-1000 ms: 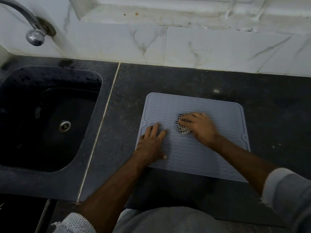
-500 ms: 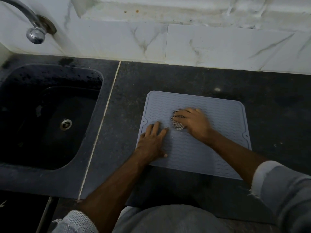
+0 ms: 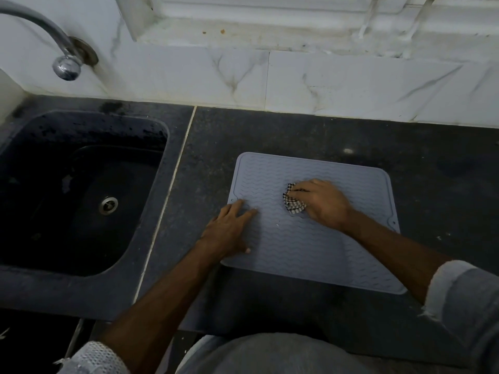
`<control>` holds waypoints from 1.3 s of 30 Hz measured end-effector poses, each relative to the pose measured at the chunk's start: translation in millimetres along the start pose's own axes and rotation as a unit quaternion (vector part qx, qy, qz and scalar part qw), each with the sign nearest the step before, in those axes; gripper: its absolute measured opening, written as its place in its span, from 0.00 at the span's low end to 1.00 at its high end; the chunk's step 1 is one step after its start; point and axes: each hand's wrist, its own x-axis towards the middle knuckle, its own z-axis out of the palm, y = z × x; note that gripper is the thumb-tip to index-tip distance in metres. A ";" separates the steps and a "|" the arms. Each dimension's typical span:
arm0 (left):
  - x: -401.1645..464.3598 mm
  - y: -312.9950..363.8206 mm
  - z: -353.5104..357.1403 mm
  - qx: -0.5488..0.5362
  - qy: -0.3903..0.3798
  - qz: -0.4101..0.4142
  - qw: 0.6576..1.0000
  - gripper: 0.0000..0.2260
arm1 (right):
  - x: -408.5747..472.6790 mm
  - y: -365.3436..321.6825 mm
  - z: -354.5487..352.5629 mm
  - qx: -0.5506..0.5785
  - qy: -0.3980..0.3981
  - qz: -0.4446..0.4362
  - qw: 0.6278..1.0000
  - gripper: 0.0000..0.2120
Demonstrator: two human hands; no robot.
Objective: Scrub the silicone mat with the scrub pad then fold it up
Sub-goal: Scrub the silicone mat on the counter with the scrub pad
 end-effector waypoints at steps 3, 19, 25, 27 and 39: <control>-0.6 3.7 -1.6 0.009 -0.007 -0.005 1.000 0.45 | 18.6 -9.2 -7.4 0.019 0.036 -0.017 0.999 0.21; -4.5 7.9 1.3 0.021 -0.008 -0.017 1.000 0.45 | 29.7 -13.6 -1.4 -0.074 -0.039 -0.033 0.996 0.24; -3.2 9.0 1.1 0.022 -0.015 -0.021 0.999 0.45 | 70.1 -56.6 -2.3 -0.028 0.016 -0.042 0.999 0.24; -3.2 9.4 1.0 0.030 -0.011 -0.021 0.999 0.45 | 79.2 -70.1 4.0 -0.043 -0.006 -0.057 0.997 0.24; -3.6 7.2 2.7 0.021 -0.015 -0.016 1.000 0.45 | 47.1 -34.1 -3.2 -0.052 -0.015 -0.032 0.998 0.23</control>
